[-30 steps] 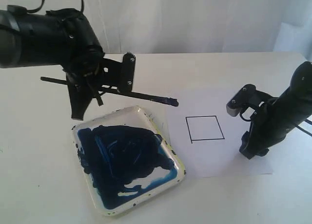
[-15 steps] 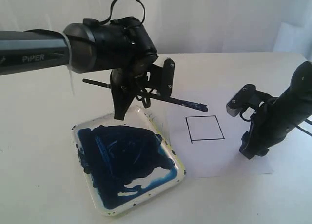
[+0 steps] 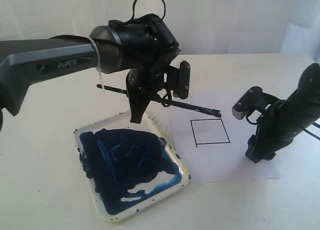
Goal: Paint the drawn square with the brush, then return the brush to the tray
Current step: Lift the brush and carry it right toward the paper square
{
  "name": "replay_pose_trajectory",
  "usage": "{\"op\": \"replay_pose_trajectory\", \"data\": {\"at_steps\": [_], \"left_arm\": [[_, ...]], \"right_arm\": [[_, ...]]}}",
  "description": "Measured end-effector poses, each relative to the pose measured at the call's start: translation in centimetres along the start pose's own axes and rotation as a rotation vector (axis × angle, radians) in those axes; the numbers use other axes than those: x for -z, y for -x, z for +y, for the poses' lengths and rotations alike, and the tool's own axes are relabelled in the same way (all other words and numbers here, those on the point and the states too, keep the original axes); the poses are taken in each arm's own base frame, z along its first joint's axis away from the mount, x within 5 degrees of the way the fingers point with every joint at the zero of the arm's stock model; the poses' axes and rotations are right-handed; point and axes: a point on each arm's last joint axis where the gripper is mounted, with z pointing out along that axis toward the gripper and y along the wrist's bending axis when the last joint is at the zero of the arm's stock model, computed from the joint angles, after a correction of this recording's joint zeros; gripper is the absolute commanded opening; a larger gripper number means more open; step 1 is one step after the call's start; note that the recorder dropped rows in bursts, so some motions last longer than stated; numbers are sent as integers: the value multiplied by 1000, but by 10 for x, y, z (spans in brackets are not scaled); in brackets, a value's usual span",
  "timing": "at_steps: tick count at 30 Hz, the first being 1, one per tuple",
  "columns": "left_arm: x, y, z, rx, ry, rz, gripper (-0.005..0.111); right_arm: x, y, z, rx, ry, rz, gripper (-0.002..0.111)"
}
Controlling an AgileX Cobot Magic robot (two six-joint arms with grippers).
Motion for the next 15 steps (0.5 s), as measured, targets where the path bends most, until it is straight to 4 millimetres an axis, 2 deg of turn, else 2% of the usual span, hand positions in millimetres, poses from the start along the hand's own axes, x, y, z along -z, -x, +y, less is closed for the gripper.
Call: {"op": "replay_pose_trajectory", "data": {"at_steps": [6,15], "left_arm": [[-3,4,0,11,-13,-16,0],[-21,13,-5,-7,-23,-19,0]], "right_arm": [[0,0,0,0,0,0,57],[0,0,0,0,0,0,57]]}}
